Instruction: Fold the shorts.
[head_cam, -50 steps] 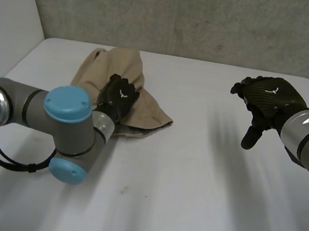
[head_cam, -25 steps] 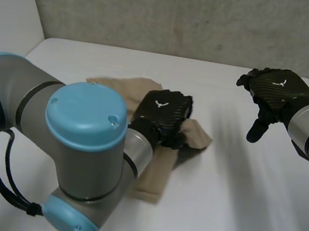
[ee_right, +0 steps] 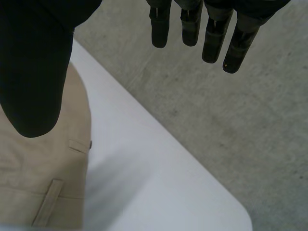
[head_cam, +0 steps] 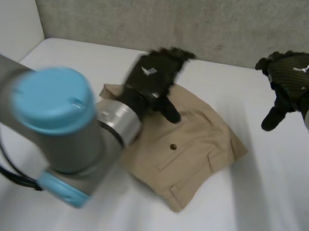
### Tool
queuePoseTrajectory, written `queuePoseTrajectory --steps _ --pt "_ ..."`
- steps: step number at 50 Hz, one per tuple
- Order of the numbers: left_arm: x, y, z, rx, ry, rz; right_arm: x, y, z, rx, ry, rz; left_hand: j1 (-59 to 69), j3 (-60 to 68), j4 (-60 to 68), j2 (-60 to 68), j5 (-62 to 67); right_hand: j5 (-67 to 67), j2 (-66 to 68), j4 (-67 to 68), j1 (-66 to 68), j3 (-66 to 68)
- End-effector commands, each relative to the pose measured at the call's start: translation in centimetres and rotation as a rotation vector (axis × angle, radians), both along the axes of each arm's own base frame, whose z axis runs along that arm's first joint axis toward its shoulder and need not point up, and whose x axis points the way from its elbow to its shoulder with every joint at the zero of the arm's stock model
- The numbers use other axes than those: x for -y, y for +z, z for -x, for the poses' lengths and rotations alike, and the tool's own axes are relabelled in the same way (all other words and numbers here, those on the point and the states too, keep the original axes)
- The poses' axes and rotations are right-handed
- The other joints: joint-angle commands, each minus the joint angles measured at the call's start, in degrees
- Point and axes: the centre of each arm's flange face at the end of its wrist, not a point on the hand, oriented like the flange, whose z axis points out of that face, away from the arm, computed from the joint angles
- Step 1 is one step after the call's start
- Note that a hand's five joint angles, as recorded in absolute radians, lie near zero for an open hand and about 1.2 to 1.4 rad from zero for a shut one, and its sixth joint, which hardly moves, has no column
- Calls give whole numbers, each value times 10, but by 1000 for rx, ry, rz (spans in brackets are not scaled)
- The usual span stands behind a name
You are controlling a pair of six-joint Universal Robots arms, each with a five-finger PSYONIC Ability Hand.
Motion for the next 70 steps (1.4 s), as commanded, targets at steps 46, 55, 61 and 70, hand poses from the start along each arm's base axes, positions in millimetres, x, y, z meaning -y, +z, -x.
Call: queuePoseTrajectory --steps 46,55,61,70 --pt "65 -95 -110 367 237 -144 -73 -174 -75 137 265 -249 647 640 645 646 642 661 685 662 695 680" --pt "45 -53 -102 323 207 -54 -73 -147 -69 144 266 -229 680 673 677 678 675 661 685 662 695 680" --pt "3 22 -112 258 210 65 -75 -82 -47 190 244 -154 680 673 677 678 675 661 685 662 695 680" --pt "-57 123 -141 138 239 256 -99 43 -1 255 285 37 680 673 677 678 675 661 685 662 695 680"
